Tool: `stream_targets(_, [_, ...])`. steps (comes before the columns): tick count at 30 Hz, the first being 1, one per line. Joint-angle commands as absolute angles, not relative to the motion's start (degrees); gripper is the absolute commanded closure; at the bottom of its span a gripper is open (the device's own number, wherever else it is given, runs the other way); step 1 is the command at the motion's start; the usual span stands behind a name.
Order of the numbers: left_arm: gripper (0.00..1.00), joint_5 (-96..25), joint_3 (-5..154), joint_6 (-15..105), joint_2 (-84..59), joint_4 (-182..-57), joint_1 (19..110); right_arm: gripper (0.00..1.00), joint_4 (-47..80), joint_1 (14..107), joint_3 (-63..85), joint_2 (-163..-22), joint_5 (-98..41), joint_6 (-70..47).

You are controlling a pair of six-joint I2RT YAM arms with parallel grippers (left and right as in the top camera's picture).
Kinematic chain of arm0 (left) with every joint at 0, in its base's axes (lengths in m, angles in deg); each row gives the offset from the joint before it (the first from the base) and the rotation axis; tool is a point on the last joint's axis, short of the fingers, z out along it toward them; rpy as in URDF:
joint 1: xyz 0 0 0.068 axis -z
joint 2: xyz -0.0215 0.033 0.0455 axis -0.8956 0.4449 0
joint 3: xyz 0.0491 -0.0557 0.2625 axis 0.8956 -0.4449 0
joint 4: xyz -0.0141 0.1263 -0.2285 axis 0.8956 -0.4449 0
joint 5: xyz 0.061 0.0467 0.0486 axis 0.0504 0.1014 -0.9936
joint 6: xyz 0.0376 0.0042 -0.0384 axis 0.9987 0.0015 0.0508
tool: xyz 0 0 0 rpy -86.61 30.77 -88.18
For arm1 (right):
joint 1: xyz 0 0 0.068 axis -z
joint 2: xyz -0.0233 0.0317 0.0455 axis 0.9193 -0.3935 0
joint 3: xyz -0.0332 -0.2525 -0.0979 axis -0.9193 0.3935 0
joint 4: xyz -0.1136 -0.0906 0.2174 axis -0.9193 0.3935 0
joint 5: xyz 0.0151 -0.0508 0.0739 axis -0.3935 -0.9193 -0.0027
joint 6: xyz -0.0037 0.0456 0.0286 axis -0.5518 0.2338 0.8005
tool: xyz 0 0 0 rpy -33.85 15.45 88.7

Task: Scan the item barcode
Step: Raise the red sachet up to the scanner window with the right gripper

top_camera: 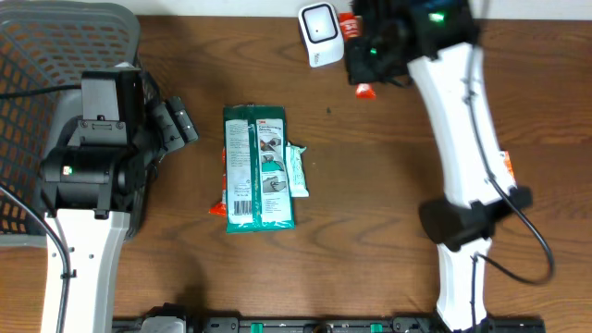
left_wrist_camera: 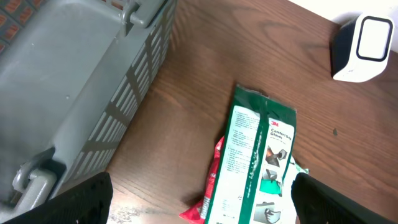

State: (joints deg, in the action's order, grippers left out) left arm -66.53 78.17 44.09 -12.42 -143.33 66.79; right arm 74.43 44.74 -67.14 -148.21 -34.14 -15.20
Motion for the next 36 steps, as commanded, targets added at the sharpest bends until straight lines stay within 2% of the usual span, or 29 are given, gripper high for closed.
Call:
stream_targets(1, [0.08,-67.05,78.61,44.83,-12.42,-143.46,66.59,0.99,68.9,45.05,-67.95,-154.41,-34.32,-19.33])
stream_targets(5, [0.09,-67.05,78.61,44.83,-12.42,-143.46,66.59,0.99,60.29,45.16,-67.95,-159.31,-39.61,-19.47])
stream_targets(15, [0.08,-67.05,78.61,44.83,-12.42,-143.46,66.59,0.99,47.21,46.38,-67.95,-168.12,-39.95,-20.58])
stream_targets(27, [0.09,-67.05,78.61,44.83,-12.42,-143.46,66.59,0.99,37.9,47.67,-67.92,-175.83,-39.26,-20.69])
stream_targets(36, [0.09,-67.05,78.61,44.83,-12.42,-143.46,66.59,0.99,36.7,49.42,-67.92,-175.92,-32.83,-19.42])
